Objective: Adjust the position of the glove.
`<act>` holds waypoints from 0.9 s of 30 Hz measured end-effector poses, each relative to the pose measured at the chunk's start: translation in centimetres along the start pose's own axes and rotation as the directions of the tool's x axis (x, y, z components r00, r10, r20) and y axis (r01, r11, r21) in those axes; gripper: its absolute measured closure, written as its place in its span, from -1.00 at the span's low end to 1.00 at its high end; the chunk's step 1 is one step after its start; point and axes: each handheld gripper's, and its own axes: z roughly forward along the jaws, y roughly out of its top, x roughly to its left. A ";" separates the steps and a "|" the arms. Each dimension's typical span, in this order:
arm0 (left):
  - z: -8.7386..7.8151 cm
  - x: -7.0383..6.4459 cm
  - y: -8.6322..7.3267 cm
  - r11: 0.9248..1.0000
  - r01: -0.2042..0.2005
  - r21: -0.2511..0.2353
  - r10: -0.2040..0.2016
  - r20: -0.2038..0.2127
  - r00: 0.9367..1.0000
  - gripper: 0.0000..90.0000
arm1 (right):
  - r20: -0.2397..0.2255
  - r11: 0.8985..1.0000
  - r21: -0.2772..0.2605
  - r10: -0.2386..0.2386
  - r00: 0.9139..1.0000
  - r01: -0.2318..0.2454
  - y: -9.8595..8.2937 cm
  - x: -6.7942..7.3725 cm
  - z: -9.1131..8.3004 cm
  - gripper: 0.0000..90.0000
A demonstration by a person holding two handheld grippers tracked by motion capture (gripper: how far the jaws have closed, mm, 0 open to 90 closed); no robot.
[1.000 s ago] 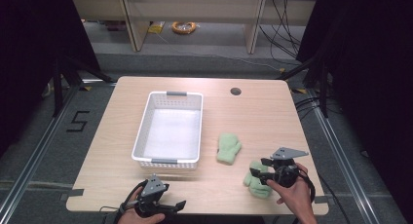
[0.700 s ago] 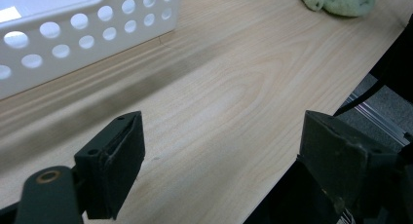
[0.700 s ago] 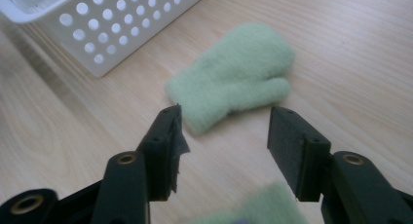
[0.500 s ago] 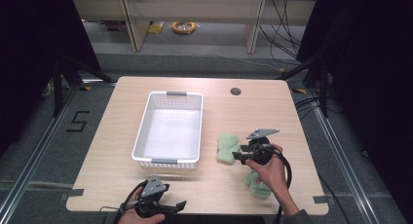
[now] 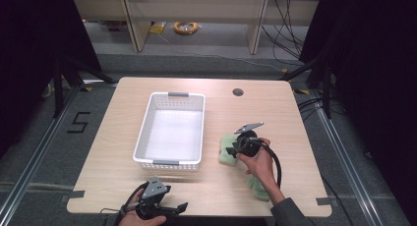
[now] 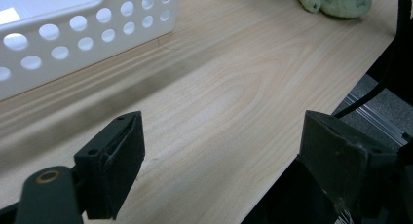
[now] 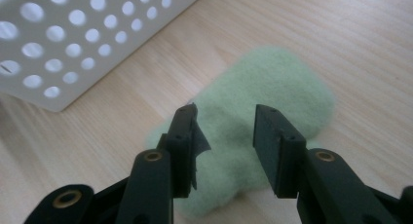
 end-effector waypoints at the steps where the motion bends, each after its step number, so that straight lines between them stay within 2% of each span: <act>1: 0.0 0.0 0.0 1.000 0.001 -0.002 -0.001 -0.001 1.000 -0.64 | 0.000 1.000 -0.015 0.007 1.000 -0.007 0.0 0.0 0.3 0.38; 3: 0.0 0.1 0.0 1.000 -0.015 0.013 0.015 -0.011 1.000 -0.64 | 0.003 1.000 0.002 -0.004 1.000 0.004 0.0 -0.1 0.4 0.38; 5: 0.1 -0.1 0.0 1.000 -0.002 -0.006 0.002 0.001 1.000 -0.64 | 0.018 1.000 0.007 -0.001 1.000 0.001 0.1 -0.1 0.7 0.39; 8: 0.1 -0.1 0.0 1.000 -0.003 -0.006 0.003 0.000 1.000 -0.64 | 0.026 1.000 0.009 0.013 1.000 -0.013 0.1 -0.3 1.2 0.40; 9: 0.1 -0.1 -0.1 1.000 0.005 -0.016 -0.005 -0.004 1.000 -0.64 | 0.027 0.999 0.033 0.002 1.000 -0.003 0.1 -0.5 1.5 0.41; 11: 0.0 0.0 0.0 1.000 -0.006 0.001 0.006 -0.005 1.000 -0.64 | 0.022 1.000 0.024 0.010 1.000 -0.010 0.0 -0.6 1.9 0.42; 14: 0.1 -0.1 -0.1 1.000 0.001 -0.010 -0.001 -0.005 1.000 -0.64 | 0.028 0.999 0.044 0.001 1.000 -0.003 0.0 -0.5 1.9 0.46; 15: 0.2 -0.1 0.0 1.000 -0.003 -0.008 0.003 -0.004 1.000 -0.64 | 0.038 0.999 0.044 -0.028 0.999 0.027 0.0 -0.5 2.1 0.53; 17: 0.2 -0.2 -0.1 1.000 -0.003 -0.010 0.003 -0.009 1.000 -0.64 | 0.043 0.999 0.042 -0.029 0.999 0.027 0.0 -0.4 2.2 0.56; 20: 0.1 -0.1 -0.1 1.000 0.000 -0.009 0.000 -0.004 1.000 -0.64 | 0.034 0.999 0.039 -0.034 0.999 0.033 -0.1 -0.4 2.3 0.71; 21: 0.0 0.0 -0.1 1.000 -0.012 0.004 0.012 -0.005 1.000 -0.64 | 0.031 0.998 0.034 -0.056 0.998 0.054 -0.2 -0.5 2.3 0.79; 22: 0.0 0.0 -0.1 1.000 -0.012 0.004 0.012 -0.005 1.000 -0.64 | 0.031 0.998 0.034 -0.056 0.998 0.054 -0.2 -0.5 2.3 0.79; 23: 0.0 0.0 0.0 1.000 0.010 0.011 -0.010 0.006 1.000 -0.64 | 0.025 0.998 0.023 -0.053 0.998 0.052 -0.3 -0.5 2.4 0.83; 26: 0.1 -0.1 0.0 1.000 -0.002 -0.002 0.002 0.002 1.000 -0.64 | -0.002 0.999 0.015 -0.048 0.999 0.048 -0.5 -0.8 2.0 0.91; 27: 0.1 -0.1 0.0 1.000 0.001 -0.008 -0.001 0.000 1.000 -0.64 | -0.007 0.998 -0.003 -0.062 0.998 0.062 -0.5 -0.9 1.9 0.92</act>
